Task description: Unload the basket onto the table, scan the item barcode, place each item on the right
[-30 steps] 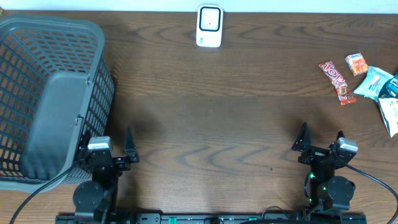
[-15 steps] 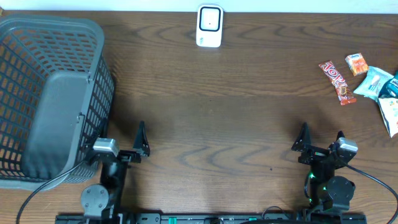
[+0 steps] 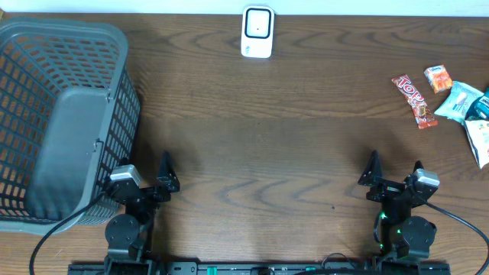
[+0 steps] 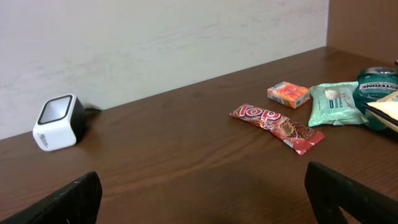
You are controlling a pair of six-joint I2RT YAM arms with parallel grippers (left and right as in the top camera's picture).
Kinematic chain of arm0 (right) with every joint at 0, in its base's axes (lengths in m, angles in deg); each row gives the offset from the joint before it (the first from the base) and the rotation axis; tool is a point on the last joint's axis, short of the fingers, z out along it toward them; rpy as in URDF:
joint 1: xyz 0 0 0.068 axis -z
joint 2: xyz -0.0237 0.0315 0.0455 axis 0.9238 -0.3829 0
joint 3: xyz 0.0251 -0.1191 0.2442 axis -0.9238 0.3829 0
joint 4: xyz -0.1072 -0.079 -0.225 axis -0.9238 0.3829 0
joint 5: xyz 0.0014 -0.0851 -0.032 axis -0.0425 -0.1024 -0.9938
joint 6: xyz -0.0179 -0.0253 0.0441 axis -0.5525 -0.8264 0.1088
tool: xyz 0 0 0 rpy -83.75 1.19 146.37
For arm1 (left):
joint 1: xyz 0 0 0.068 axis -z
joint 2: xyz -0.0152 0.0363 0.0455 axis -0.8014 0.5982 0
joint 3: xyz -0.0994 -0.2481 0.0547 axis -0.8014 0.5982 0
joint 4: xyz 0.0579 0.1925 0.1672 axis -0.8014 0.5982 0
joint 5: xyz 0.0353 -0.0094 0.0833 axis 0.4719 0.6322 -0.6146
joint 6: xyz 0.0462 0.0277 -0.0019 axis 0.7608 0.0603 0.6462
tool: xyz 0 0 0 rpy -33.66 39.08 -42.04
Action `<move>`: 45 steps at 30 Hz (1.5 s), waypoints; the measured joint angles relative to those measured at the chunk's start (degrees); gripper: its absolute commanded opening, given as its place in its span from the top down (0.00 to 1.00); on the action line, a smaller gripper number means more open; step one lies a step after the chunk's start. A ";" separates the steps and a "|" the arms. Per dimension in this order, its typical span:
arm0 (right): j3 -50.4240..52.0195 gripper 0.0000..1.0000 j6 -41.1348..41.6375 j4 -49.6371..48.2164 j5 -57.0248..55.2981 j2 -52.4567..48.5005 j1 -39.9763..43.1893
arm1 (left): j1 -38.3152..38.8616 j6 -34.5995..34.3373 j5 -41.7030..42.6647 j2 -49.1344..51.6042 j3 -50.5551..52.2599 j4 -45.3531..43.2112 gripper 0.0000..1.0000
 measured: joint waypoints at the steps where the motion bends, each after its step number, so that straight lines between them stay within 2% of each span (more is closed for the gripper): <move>1: 0.00 0.01 0.02 0.00 0.00 0.00 0.00 | 0.00 -0.13 -0.02 0.00 -0.02 0.00 0.02; 8: 0.00 0.01 0.02 0.00 0.00 0.00 0.00 | 0.00 -0.33 -0.13 0.00 -0.04 0.02 0.02; 17: 0.00 0.01 0.02 0.00 0.00 0.00 0.00 | 0.00 3.56 1.42 0.00 -0.13 0.37 0.02; 45: 0.00 0.01 0.02 0.00 0.00 0.00 0.00 | 0.00 4.70 1.55 0.00 -0.13 0.39 0.02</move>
